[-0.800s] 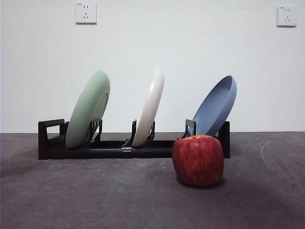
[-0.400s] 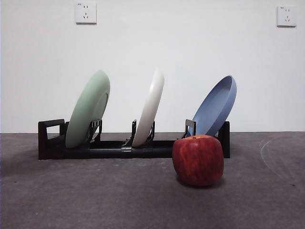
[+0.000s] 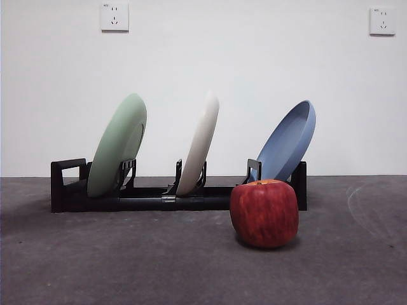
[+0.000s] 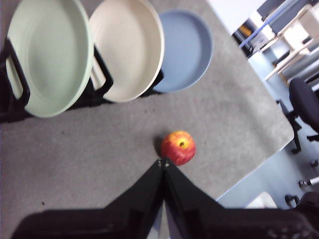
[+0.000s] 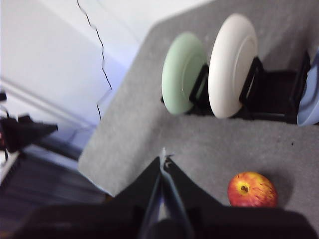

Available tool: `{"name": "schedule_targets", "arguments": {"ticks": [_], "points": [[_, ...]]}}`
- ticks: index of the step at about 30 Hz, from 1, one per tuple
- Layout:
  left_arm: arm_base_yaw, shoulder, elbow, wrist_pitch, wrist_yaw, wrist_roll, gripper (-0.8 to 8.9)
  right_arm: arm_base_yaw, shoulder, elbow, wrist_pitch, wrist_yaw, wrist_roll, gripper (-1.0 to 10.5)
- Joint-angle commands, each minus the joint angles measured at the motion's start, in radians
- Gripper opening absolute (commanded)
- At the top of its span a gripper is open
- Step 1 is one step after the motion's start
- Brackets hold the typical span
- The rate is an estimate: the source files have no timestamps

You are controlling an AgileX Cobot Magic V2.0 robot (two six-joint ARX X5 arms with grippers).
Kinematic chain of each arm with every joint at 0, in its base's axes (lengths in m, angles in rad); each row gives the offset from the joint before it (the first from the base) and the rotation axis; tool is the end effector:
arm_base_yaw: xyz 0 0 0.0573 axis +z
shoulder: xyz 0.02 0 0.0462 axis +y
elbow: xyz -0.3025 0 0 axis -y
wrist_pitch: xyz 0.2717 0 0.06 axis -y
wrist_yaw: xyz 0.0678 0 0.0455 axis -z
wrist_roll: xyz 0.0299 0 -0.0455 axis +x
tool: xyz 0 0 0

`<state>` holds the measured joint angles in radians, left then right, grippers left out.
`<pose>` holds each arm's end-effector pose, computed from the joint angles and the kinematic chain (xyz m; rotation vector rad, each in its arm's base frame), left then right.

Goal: Take the green plate from the plate rack,put the plate on the table,take the apple from the table,put the apple in the plate

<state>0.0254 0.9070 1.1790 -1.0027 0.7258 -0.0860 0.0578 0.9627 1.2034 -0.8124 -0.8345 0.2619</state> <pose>0.1468 -0.0161 0.4124 -0.3526 0.7231 -0.6395 0.1691 0.0320 0.4273 0.4620 0.6603 0.7944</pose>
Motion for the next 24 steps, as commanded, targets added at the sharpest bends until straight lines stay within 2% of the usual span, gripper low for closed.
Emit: {"name": "schedule_targets", "arguments": {"ticks": [1, 5, 7, 10, 16, 20, 24], "points": [[-0.001, 0.027, 0.01, 0.003, 0.006, 0.043, 1.03, 0.036, 0.04, 0.034, -0.025, 0.045, -0.082, 1.7], [-0.001, 0.058, 0.01, 0.037, 0.006, 0.041, 3.89, 0.095, 0.085, 0.071, -0.025, 0.158, -0.082, 4.4], [-0.001, 0.069, 0.01, 0.058, 0.006, 0.037, 4.45, 0.119, 0.1, 0.087, -0.025, 0.221, -0.082, 5.4], [-0.001, 0.083, 0.01, 0.098, 0.006, 0.034, 4.43, 0.148, 0.113, 0.103, -0.024, 0.287, -0.083, 5.7], [-0.019, 0.129, 0.011, 0.283, -0.009, -0.046, 4.43, 0.182, 0.134, 0.122, -0.023, 0.306, -0.082, 5.7], [-0.064, 0.195, 0.03, 0.393, -0.108, -0.072, 4.44, 0.195, 0.14, 0.126, -0.019, 0.316, -0.082, 5.7], [-0.12, 0.309, 0.116, 0.404, -0.189, -0.071, 4.44, 0.206, 0.148, 0.129, -0.017, 0.335, -0.082, 5.7]]}}
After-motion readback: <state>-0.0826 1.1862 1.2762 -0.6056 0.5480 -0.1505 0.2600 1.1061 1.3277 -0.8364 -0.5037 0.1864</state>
